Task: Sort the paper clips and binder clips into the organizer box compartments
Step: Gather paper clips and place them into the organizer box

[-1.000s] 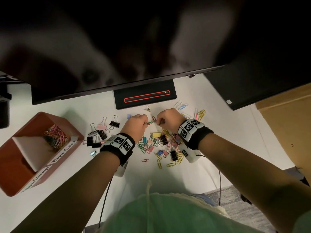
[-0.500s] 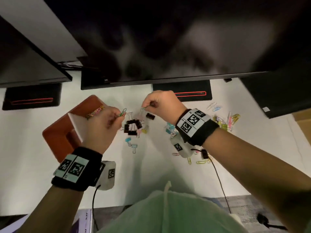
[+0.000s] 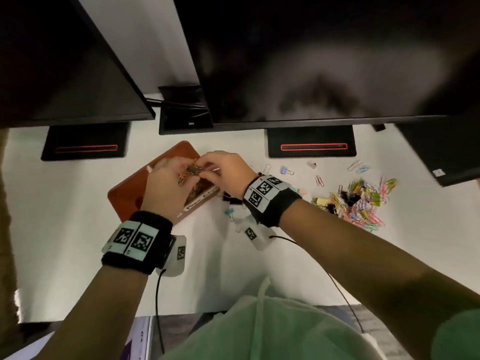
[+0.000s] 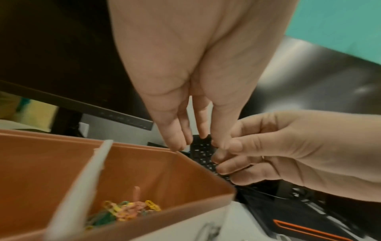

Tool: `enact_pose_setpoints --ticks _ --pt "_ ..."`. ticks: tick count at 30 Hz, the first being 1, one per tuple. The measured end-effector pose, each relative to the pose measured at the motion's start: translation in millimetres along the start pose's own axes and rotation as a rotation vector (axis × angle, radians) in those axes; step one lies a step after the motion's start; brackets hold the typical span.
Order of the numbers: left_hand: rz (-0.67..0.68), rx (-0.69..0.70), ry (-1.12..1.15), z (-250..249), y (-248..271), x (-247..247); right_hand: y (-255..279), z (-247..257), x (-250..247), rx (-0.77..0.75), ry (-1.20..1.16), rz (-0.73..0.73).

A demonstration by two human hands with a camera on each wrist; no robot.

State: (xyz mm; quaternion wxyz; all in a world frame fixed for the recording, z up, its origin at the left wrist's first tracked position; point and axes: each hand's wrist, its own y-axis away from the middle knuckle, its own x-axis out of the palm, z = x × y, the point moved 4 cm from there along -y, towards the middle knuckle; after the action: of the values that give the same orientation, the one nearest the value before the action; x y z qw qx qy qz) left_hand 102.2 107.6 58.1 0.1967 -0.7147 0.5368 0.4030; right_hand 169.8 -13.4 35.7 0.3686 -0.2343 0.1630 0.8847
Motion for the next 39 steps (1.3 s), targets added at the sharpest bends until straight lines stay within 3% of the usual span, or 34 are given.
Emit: enact_pose_setpoints --ticks 4,9,15,19,24,33,39 --pt "0.034 0.144 0.105 -48 2 31 52 -55 -60 0.073 0.03 -0.144" --pt "0.273 0.217 0.121 -109 -2 116 117 -149 -155 0.322 0.217 -0.295" --pt "0.471 0.131 -0.152 -146 -21 213 149 -223 -224 0.545 0.306 -0.214" --pt "0.474 0.076 -0.281 -159 -32 244 143 -247 -229 0.508 0.352 -0.031" --pt "0.451 0.018 -0.255 -170 -29 260 141 -257 -221 0.38 0.396 0.087" --pt "0.362 -0.025 -0.16 -171 -27 273 147 -258 -217 0.342 0.397 0.121" --pt "0.43 0.047 -0.177 -175 -27 272 150 -262 -224 0.404 0.363 0.098"
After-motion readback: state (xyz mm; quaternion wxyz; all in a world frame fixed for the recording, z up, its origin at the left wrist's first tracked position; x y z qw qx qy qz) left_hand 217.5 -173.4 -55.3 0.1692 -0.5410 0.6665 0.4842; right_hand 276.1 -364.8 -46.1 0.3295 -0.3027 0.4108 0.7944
